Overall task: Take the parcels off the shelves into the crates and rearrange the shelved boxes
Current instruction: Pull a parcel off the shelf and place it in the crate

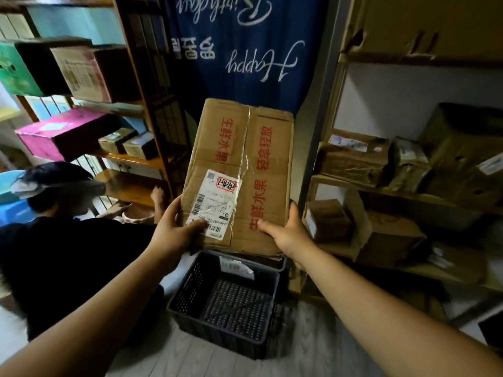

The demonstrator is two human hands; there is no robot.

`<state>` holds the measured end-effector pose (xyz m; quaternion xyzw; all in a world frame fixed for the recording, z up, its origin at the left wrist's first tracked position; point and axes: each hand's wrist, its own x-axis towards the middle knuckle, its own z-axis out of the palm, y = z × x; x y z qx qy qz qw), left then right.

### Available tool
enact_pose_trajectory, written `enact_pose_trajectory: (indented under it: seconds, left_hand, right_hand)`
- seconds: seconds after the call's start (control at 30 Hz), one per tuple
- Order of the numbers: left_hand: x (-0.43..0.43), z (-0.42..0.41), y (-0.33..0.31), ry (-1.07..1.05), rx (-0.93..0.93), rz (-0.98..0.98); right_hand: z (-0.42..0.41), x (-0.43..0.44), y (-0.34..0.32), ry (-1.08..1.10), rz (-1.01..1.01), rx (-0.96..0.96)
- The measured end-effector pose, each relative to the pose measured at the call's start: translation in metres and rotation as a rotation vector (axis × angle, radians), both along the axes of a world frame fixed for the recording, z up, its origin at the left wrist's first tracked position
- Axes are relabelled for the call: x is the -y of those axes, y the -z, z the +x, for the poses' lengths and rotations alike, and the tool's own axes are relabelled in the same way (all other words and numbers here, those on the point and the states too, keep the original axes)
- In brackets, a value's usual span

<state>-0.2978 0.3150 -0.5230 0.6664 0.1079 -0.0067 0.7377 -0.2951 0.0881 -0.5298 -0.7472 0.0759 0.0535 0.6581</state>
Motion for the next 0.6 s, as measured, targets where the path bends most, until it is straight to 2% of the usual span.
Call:
enact_pose_trajectory:
  seconds: [0.33,0.6]
  left_hand:
    - [-0.048,0.107,0.035,0.066,-0.268,0.056]
    - [-0.122,0.177,0.050,0.330,-0.373,0.250]
  right_hand:
    - [0.142,-0.028,0.033,0.077,-0.023,-0.080]
    - [0.219,-0.033,0.041,0.334,-0.080,-0.096]
